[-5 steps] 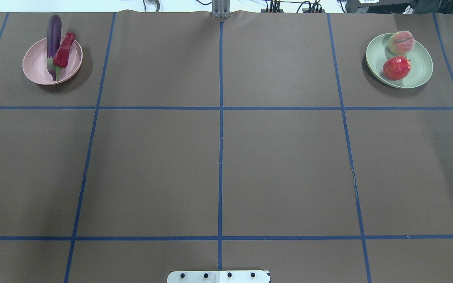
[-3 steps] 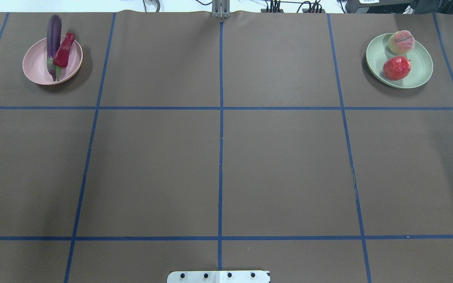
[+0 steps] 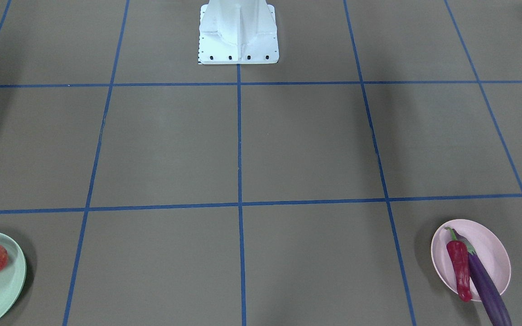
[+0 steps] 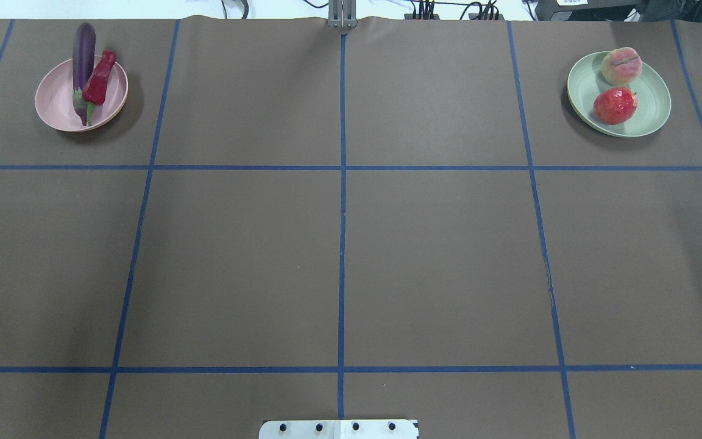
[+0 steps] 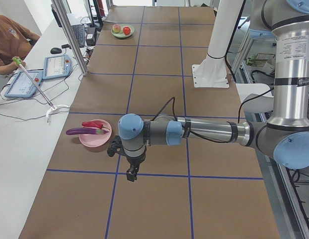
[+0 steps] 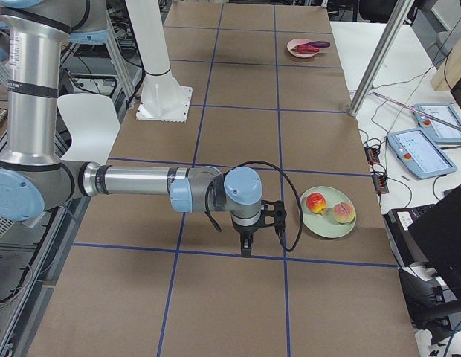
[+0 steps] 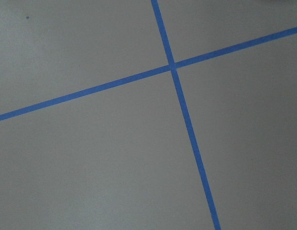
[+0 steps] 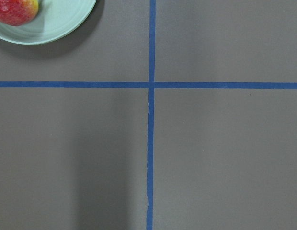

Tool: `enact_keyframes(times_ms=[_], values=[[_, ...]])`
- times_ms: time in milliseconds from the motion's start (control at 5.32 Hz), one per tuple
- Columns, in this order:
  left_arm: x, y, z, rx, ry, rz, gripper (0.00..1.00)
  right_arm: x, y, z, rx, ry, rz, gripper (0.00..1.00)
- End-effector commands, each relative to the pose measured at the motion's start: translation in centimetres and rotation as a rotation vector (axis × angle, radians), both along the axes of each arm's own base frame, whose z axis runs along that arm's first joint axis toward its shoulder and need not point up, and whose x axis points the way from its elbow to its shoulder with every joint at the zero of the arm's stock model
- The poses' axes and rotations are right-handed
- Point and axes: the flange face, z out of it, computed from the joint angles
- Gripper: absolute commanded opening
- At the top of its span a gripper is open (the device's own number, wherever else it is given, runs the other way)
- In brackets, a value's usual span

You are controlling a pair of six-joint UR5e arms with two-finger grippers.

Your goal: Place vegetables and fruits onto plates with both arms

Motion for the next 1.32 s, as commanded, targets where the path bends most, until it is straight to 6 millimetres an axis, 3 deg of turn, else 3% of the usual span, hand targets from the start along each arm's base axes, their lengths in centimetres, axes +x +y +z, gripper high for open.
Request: enact_keyframes(times_ms=[0,1128], values=[[0.01,0.11,0.32,-0.006,0.001,0.001,1.0,-0.06,0.0,0.06,-0.001,-0.003,-0.001,1.0],[0.01,0.11,0.38,-0.006,0.001,0.001,1.0,-0.47,-0.04,-0.58,-0.056,-0.077,-0.004,1.0]])
